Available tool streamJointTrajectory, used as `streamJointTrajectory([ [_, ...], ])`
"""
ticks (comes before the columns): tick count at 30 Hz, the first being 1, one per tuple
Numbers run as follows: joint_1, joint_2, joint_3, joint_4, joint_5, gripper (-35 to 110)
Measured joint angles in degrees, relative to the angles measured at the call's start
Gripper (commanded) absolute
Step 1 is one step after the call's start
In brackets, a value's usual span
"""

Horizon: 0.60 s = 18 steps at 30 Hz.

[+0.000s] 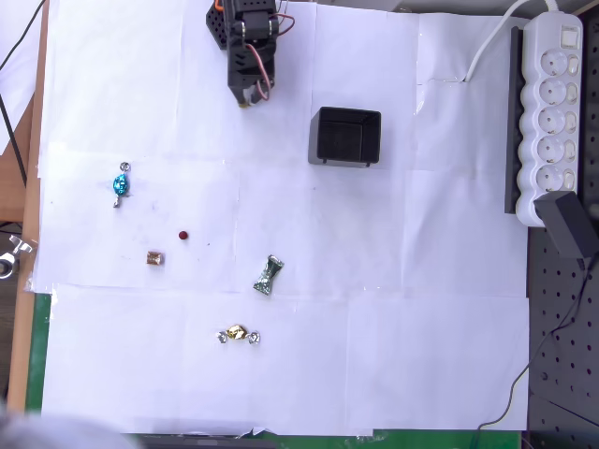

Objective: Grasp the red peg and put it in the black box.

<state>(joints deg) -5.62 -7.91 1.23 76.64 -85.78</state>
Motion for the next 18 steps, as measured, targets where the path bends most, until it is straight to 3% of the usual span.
streamJointTrajectory([
  [9,4.0,0.0,0.0,-1.1,-2.4,0],
  [18,5.4,14.7,3.6,-28.1,-2.0,0],
])
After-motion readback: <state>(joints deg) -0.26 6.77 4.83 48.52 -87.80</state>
